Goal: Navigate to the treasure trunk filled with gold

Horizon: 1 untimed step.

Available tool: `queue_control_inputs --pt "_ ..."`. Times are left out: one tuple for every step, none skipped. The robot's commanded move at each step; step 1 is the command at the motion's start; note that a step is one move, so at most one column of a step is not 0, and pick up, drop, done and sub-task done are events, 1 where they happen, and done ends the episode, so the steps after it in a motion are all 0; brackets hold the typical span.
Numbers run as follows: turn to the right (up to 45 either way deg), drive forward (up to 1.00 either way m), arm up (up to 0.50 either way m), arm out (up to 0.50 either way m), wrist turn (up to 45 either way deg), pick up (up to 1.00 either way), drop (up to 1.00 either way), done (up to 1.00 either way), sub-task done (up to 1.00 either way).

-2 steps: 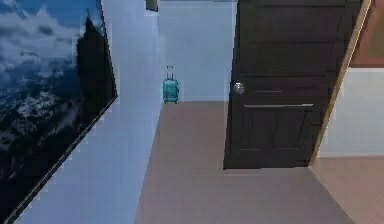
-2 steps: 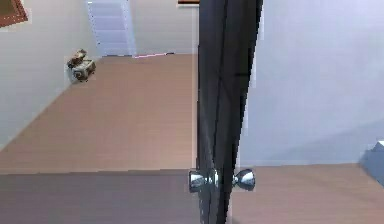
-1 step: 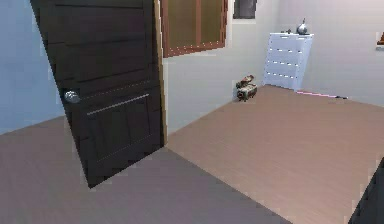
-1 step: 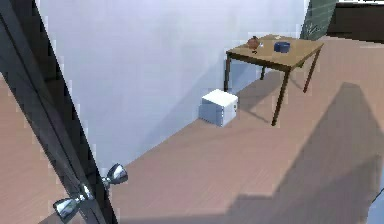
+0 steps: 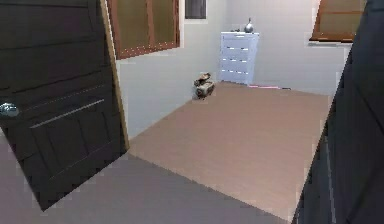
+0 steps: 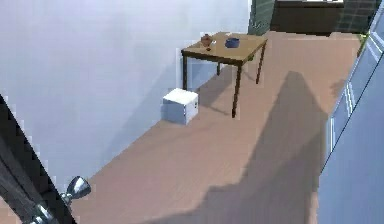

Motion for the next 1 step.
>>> queue_control_inputs --pt "0.0 0.30 0.00 0.00 0.0 0.00 0.00 0.00 0.00"
